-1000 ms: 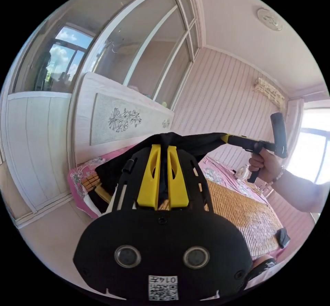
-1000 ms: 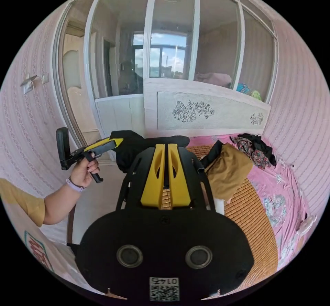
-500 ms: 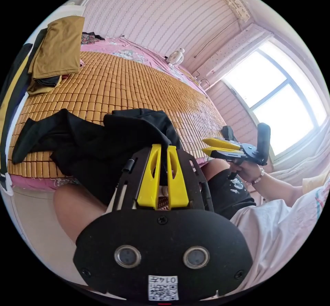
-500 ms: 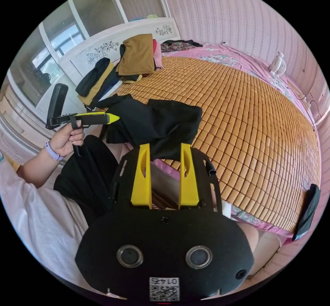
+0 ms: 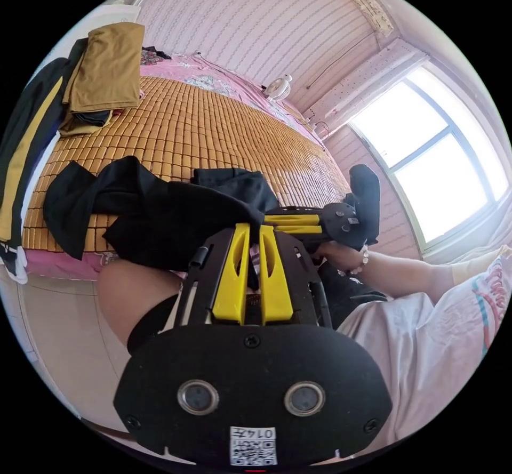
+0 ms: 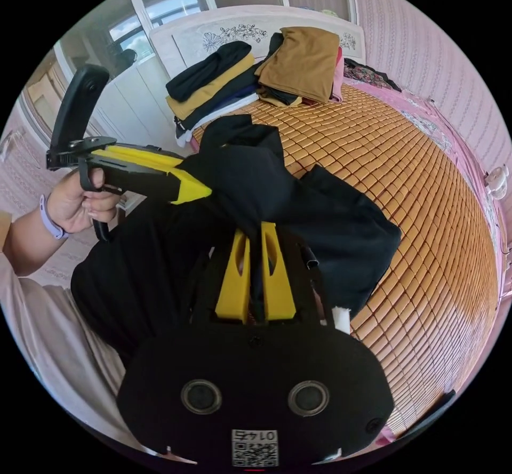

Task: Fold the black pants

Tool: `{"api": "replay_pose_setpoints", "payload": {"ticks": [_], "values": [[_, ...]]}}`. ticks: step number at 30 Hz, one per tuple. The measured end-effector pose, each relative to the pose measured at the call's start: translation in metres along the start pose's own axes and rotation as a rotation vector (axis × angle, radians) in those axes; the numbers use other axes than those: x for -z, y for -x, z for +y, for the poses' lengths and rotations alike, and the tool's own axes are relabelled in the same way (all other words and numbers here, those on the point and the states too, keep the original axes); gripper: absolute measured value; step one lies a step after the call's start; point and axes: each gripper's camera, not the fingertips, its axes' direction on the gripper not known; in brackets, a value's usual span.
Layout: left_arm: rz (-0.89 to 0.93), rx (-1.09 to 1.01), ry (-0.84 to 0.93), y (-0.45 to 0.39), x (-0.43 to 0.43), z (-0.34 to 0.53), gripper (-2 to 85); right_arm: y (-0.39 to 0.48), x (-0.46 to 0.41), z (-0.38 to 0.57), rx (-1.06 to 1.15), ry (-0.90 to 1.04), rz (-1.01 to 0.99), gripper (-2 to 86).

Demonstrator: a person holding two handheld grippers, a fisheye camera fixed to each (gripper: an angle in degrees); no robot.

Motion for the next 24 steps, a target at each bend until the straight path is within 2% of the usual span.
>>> {"api": "replay_pose_setpoints", "payload": {"ticks": [4, 7, 11, 14, 16, 18, 20, 22, 24], "values": [[0.113, 0.04, 0.044, 0.003, -0.005, 0.005, 1.1, -0.008, 0.018, 0.013, 0.024, 0.028, 0.009, 4.5], [0.093, 0.011, 0.042, -0.006, -0.004, 0.004, 0.1, -0.021, 0.039, 0.022, 0.008, 0.062, -0.059, 7.9], [0.047, -0.007, 0.028, -0.015, 0.002, -0.005, -0.3, -0.078, 0.1, 0.02, -0.101, -0.114, -0.16, 10.2], [0.035, -0.007, 0.017, -0.02, 0.008, -0.008, -0.5, -0.145, 0.123, 0.008, -0.348, -0.184, 0.025, 12.4], [0.019, 0.004, -0.002, -0.023, 0.014, -0.008, -0.6, -0.178, 0.117, 0.003, -0.477, -0.146, 0.115, 13.8], [0.022, 0.022, -0.008, -0.024, 0.019, -0.008, -0.6, -0.211, 0.096, -0.004, -0.597, -0.009, 0.031, 11.4], [0.018, 0.034, -0.016, -0.026, 0.024, -0.008, -0.6, -0.221, 0.09, -0.008, -0.625, 0.064, -0.029, 6.8], [0.013, 0.031, -0.035, -0.03, 0.032, -0.012, -0.6, -0.225, 0.102, -0.013, -0.632, 0.047, -0.075, 3.5], [0.008, 0.006, -0.065, -0.036, 0.039, -0.018, -0.7, -0.242, 0.144, -0.027, -0.67, -0.092, -0.215, 2.4]]}}
